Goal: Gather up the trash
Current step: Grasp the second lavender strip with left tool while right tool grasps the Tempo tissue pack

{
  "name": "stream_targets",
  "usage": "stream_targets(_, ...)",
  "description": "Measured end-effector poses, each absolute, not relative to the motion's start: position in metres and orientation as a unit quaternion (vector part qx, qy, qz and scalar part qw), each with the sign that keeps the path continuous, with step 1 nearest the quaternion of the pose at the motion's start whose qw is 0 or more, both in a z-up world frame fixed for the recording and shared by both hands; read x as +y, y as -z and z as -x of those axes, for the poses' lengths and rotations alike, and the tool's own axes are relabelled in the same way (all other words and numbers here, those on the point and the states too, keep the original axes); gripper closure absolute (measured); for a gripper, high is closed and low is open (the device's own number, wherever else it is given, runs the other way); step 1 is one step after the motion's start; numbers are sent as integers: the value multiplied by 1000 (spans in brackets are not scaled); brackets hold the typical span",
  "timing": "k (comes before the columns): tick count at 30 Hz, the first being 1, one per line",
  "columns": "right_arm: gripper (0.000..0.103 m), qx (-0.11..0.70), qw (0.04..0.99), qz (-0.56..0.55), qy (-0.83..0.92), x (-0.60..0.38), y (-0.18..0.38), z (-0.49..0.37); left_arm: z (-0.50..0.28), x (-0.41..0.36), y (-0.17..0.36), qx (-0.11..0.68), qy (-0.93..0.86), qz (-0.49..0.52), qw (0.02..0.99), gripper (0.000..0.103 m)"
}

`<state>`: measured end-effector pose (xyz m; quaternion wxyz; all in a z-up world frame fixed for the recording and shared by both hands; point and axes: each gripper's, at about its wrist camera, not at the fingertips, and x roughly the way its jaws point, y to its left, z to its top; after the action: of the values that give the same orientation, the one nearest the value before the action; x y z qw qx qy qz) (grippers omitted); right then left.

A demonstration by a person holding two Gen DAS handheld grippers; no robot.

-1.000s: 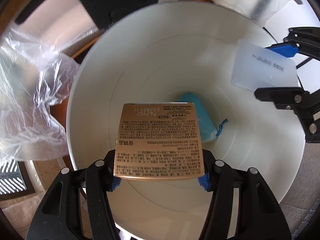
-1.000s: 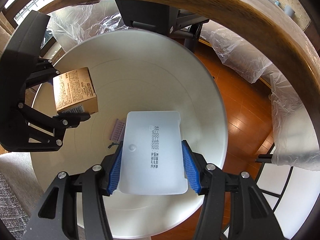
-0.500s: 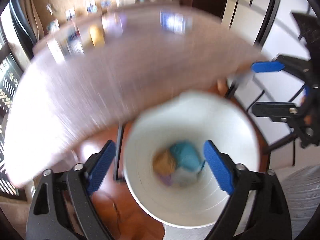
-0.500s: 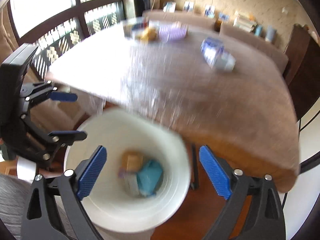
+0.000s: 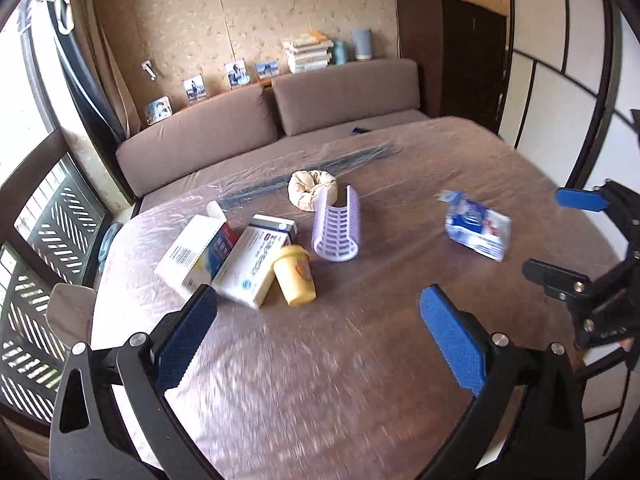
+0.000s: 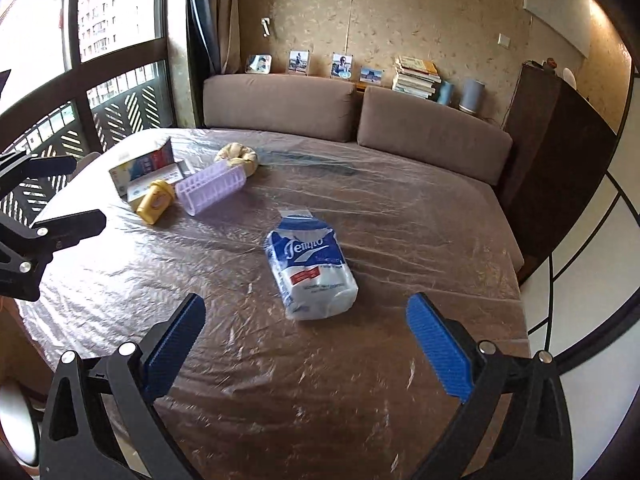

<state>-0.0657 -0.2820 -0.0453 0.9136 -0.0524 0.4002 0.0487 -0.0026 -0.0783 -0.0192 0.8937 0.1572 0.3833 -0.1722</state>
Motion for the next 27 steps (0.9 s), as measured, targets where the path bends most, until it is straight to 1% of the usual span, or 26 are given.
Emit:
stream_targets(6, 4, 428, 902, 26, -52, -289, 65, 27, -52, -101, 47, 423, 169, -192, 869, 1)
stream_targets(13, 4, 437, 897, 31, -58, -281, 73, 5, -88, -115, 61, 440, 185, -190, 858, 1)
stream_targets(14, 4, 438, 897, 35, -58, -279, 74, 4, -90, -118, 62, 440, 185, -193, 857, 5)
stream_targets(15, 4, 438, 896, 42, -58, -277, 75, 3, -92, -122, 64, 443, 185, -198, 855, 12)
stream_targets(17, 4, 437, 895, 62, -59, -272, 78, 2, -97, -127, 69, 450, 187, -207, 848, 20)
stream_targets(19, 6, 437, 894, 72, -61, -269, 80, 1, -100, -131, 74, 455, 189, -213, 844, 24)
stream_targets(21, 16, 443, 891, 71, -66, -267, 82, 1, -99, -134, 74, 450, 193, -218, 844, 26)
stream_targets(22, 18, 448, 889, 66, -67, -268, 84, -1, -100, -134, 74, 449, 196, -219, 844, 28)
stream_targets(24, 25, 451, 888, 60, -66, -269, 85, -2, -102, -136, 74, 449, 203, -221, 842, 40)
stream_targets(25, 27, 452, 888, 60, -65, -269, 86, -3, -104, -137, 75, 450, 207, -219, 841, 42)
stream_targets(27, 38, 456, 886, 59, -63, -269, 88, -4, -105, -139, 75, 451, 212, -215, 840, 49)
